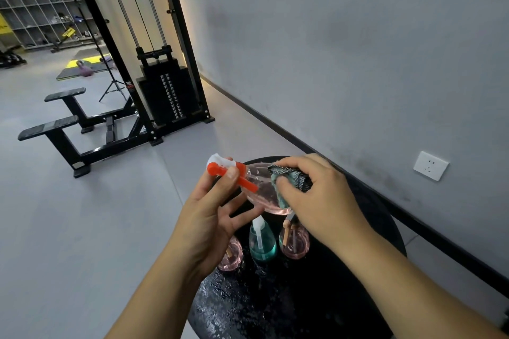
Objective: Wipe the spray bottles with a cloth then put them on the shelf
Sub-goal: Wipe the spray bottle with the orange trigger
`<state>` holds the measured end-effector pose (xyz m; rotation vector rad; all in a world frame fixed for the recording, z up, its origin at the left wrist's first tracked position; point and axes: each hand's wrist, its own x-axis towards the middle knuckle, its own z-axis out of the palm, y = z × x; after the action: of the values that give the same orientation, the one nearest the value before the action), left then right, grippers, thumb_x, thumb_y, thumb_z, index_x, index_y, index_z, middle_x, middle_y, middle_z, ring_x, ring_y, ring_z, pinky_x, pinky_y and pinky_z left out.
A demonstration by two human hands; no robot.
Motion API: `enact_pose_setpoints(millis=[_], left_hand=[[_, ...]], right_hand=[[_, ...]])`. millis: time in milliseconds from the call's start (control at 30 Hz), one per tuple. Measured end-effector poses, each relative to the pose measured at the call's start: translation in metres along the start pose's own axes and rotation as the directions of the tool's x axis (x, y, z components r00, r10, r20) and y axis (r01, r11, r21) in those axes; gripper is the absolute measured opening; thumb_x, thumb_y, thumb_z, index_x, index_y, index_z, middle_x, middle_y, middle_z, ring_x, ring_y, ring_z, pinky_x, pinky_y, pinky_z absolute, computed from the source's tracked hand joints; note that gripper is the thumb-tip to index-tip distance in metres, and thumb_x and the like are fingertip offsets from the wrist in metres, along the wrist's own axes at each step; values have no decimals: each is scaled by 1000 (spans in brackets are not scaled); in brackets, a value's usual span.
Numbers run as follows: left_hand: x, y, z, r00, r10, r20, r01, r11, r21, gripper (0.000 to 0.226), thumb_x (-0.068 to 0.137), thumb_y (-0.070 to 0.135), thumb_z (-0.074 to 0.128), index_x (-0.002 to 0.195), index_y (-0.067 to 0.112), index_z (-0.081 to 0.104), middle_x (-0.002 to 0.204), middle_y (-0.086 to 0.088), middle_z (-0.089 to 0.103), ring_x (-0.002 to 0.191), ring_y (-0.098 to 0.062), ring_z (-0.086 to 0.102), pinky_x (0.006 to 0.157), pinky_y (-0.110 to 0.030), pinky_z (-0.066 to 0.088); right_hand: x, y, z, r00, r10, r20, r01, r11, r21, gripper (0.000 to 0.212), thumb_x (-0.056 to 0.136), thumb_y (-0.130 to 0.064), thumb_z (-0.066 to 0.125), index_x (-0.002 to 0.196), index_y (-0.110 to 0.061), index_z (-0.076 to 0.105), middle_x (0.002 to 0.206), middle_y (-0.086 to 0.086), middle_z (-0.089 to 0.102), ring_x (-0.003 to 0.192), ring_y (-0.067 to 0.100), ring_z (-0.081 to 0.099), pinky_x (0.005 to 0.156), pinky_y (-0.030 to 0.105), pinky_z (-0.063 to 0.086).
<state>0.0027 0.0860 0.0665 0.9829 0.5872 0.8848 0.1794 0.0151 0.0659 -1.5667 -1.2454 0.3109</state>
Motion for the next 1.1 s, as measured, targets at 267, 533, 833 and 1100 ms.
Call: enact_pose_setpoints(millis=[267,533,833,1100], left_hand=[[1,2,-3,996,50,-80,-47,998,40,63,85,45,76,133,7,62,133,-20,72,122,-41,71,96,-58,61],[0,-3,2,996,42,-81,-38,998,48,33,94,44,75,116,20,70,132,-21,72,122,-42,71,97,-61,60],[0,-3,-3,995,25,-95,-22,999,31,65,91,46,70,140,4,58,138,-20,69,127,-42,67,97,-60,60],[0,-4,-13,998,66,-16,-65,996,69,50,77,36,80,124,22,73,133,-16,72,127,-42,67,104,-72,50]], right_hand=[[3,5,-6,997,78,-28,-76,996,48,21,95,-20,69,115,-27,71,112,-13,62,81,-13,64,54,4,47],[-1,0,-2,998,-60,28,61,997,-48,26,95,-23,69,119,-33,72,115,-24,61,111,-9,57,88,8,49],[-4,3,-5,998,-45,53,48,997,-55,26,98,-22,65,120,-34,70,118,-23,61,113,-9,56,84,4,48],[-2,10,-5,998,20,54,-14,993,-114,20,100,-24,59,118,-30,65,114,-19,59,101,-5,60,76,9,53]])
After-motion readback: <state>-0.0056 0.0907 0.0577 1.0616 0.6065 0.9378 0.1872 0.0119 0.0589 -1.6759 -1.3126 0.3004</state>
